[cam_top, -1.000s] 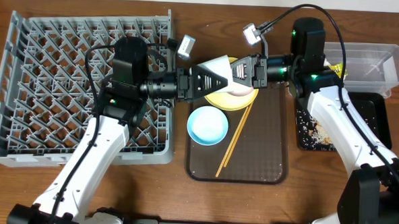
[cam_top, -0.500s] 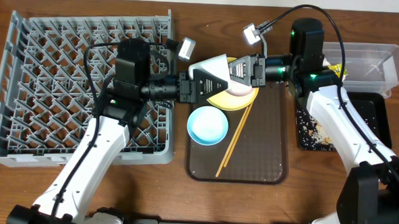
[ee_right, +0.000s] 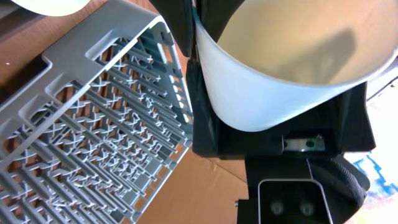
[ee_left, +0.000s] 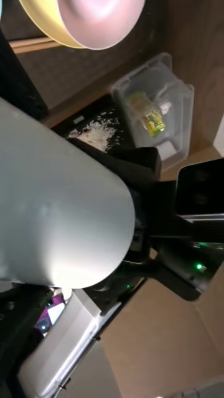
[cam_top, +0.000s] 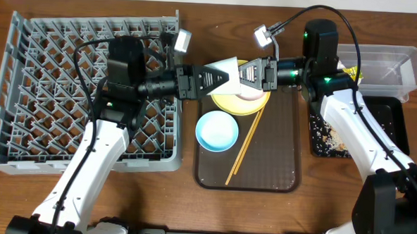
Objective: Sort waste into correct bins and load items into the dishwasher rack
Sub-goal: 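Grasp the white bowl with left gripper and release it from right gripper, then carry the white bowl with left gripper into the dish rack and release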
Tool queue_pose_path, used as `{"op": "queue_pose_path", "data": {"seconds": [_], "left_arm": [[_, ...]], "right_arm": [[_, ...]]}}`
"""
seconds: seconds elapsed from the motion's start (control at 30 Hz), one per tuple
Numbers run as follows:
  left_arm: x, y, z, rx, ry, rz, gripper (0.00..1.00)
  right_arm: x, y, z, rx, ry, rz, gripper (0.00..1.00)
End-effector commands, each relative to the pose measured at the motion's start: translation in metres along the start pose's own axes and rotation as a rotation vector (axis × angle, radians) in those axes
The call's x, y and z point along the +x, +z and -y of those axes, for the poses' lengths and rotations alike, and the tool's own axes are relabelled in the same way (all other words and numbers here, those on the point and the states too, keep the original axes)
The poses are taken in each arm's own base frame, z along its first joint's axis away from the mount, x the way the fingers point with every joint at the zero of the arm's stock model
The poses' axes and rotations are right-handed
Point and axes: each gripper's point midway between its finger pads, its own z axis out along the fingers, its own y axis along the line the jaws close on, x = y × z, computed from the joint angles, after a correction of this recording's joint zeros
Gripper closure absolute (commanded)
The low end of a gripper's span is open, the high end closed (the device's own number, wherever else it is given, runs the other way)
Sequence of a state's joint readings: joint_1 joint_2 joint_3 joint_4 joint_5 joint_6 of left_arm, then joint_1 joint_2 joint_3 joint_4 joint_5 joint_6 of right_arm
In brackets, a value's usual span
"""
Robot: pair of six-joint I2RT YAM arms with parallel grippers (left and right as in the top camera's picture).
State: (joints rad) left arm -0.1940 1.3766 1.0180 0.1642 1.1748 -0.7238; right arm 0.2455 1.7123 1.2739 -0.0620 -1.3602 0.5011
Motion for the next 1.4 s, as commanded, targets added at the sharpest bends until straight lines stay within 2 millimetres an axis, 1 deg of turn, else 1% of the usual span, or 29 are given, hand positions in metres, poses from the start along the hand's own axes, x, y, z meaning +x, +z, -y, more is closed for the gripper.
{"op": "queue_pose_path", "data": {"seconds": [0.0,0.2,0.3,0.5,0.67,0.83,0.87,0.93,0.97,1.03,1.13,1.17,1.23,1.33,1.37], "left_arm": [[-0.007,-0.003,0.007,0.008,-0.048,0.015,0.16],[0.000,0.001,0.023,0.073,-0.084,-0.037,0.16],[0.003,0.005,0.029,0.092,-0.075,-0.051,0.16],[0.010,0.012,0.034,0.104,-0.082,-0.075,0.16],[0.011,0.013,0.035,0.106,-0.081,-0.078,0.16],[0.010,0.013,0.034,0.101,-0.081,-0.072,0.23],[0.009,0.013,0.034,0.101,-0.069,-0.070,0.27],[0.010,0.013,0.034,0.102,-0.035,-0.069,0.36],[0.010,0.013,0.033,0.100,-0.032,-0.068,0.36],[0.008,0.013,0.031,0.090,-0.025,-0.058,0.38],[0.007,0.013,0.029,0.084,0.023,-0.049,0.48],[0.007,0.013,0.028,0.078,0.029,-0.047,0.48],[0.007,0.014,0.023,0.057,0.041,-0.037,0.50],[0.007,0.014,0.011,0.004,0.077,-0.022,0.52],[0.007,0.013,0.002,-0.034,0.078,-0.013,0.53]], "right_arm": [[0.004,0.004,-0.011,-0.047,-0.008,-0.030,0.99],[0.003,0.004,-0.008,-0.034,-0.009,-0.023,0.99],[0.003,0.004,-0.008,-0.034,-0.008,-0.023,0.99],[0.003,0.004,-0.008,-0.034,-0.008,-0.023,0.99],[0.003,0.004,-0.008,-0.034,-0.009,-0.023,0.99],[0.003,0.004,-0.009,-0.035,-0.009,-0.023,0.98],[0.003,0.004,-0.009,-0.035,-0.010,-0.023,0.98],[0.003,0.004,-0.009,-0.035,-0.012,-0.023,0.93],[0.003,0.004,-0.009,-0.036,-0.012,-0.023,0.91],[0.003,0.004,-0.009,-0.036,-0.012,-0.023,0.81],[0.002,0.003,-0.009,-0.035,-0.012,-0.022,0.73],[0.002,0.002,-0.008,-0.033,-0.011,-0.020,0.68],[0.000,-0.001,-0.007,-0.029,-0.010,-0.013,0.60],[-0.002,-0.007,-0.005,-0.027,-0.008,-0.003,0.55],[-0.003,-0.011,-0.004,-0.025,-0.007,0.004,0.53]]}}
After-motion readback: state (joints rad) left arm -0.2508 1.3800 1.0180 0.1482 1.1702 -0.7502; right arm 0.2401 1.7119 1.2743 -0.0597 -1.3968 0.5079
